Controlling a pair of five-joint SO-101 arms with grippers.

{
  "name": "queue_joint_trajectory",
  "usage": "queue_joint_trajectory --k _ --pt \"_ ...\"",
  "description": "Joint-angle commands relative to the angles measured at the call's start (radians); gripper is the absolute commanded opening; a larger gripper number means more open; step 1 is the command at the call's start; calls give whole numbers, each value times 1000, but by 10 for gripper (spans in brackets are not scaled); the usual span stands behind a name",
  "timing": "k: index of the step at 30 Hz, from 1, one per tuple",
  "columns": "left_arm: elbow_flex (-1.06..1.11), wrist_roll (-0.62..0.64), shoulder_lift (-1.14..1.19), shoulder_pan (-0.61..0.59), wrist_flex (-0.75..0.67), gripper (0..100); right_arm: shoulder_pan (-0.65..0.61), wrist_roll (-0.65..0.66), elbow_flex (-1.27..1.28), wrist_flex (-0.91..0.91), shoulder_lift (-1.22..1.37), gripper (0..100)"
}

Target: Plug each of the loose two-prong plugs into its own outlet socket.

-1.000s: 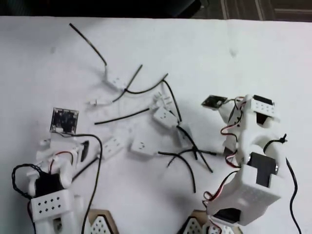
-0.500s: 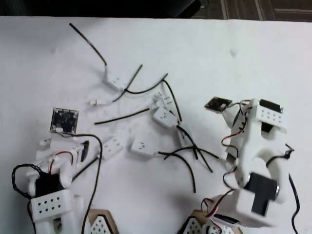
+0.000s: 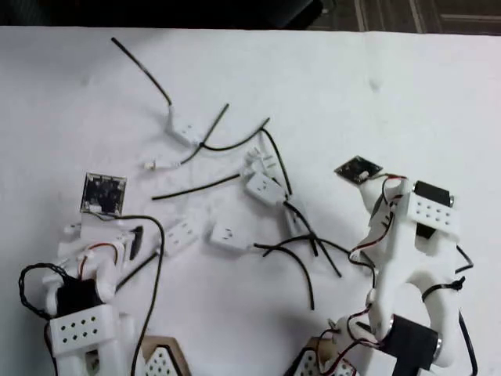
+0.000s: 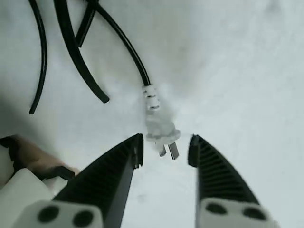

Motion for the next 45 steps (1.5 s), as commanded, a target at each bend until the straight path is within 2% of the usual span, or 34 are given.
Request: queue_joint_trajectory --k 1,6,11,13,16,18,31,45 --pt "-5 6 -15 -4 -20 294 -15 -9 -6 -12 27 221" --pt "-5 6 -15 -4 -20 294 -7 -9 -6 -111 142 221" --pt "-5 6 -15 -4 -20 294 -31 -9 -6 -117 246 212" --pt "-5 6 -15 -4 -20 294 -41 -9 -2 -117 260 158" --pt "-5 6 -15 -4 -20 294 -51 -9 0 -117 260 13" --pt "-5 6 -15 -4 -20 294 -48 -9 -3 -116 259 32" --pt "-5 6 -15 -4 -20 294 -54 -14 -6 -122 -58 16" --pt "-5 6 -15 -4 -18 294 -177 -453 -8 -159 -392 16"
